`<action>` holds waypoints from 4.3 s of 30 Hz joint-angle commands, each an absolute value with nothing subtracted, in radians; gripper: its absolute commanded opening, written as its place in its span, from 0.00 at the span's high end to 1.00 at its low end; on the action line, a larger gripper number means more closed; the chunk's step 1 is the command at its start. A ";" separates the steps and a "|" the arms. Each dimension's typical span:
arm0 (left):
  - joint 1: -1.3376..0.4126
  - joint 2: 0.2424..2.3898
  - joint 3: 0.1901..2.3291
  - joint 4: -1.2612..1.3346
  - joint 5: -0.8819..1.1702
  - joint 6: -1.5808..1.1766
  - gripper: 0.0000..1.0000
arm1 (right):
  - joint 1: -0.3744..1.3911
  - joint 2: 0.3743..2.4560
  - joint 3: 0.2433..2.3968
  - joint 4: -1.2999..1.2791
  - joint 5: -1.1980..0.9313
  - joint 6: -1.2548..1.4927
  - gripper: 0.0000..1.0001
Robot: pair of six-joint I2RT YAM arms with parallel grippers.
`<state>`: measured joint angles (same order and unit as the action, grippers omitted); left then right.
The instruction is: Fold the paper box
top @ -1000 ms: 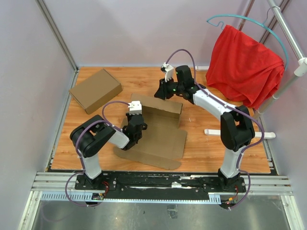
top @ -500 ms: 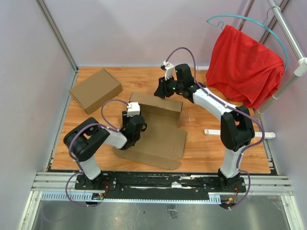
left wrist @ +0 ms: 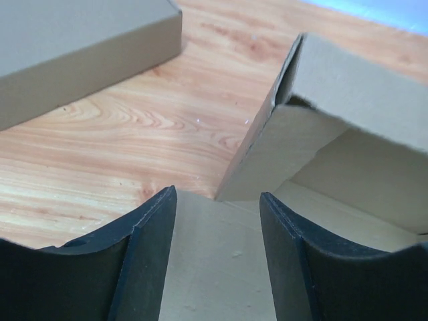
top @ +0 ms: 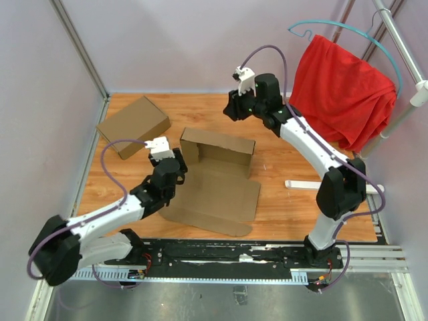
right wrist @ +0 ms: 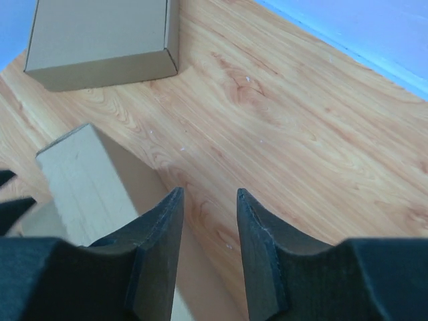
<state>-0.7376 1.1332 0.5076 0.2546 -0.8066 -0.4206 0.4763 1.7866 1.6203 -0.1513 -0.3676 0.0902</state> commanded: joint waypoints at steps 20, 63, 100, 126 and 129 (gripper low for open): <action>-0.741 0.859 0.693 -0.203 -0.773 -0.551 0.42 | 0.872 1.554 1.275 -0.225 0.210 -0.453 0.48; -0.741 0.659 0.729 -0.349 -0.680 -0.522 0.41 | 0.604 1.594 1.179 -0.555 -0.420 0.436 0.69; -0.741 0.670 0.744 -0.376 -0.636 -0.533 0.44 | 0.514 2.295 2.221 -0.639 -0.530 -0.258 0.34; -0.742 1.163 0.797 -0.561 -0.368 -0.640 0.57 | 0.417 2.128 1.852 -0.498 -0.391 -0.001 0.53; -0.745 1.343 0.898 -0.613 -0.372 -0.612 0.56 | 0.417 2.012 1.707 -0.423 -0.298 0.013 0.50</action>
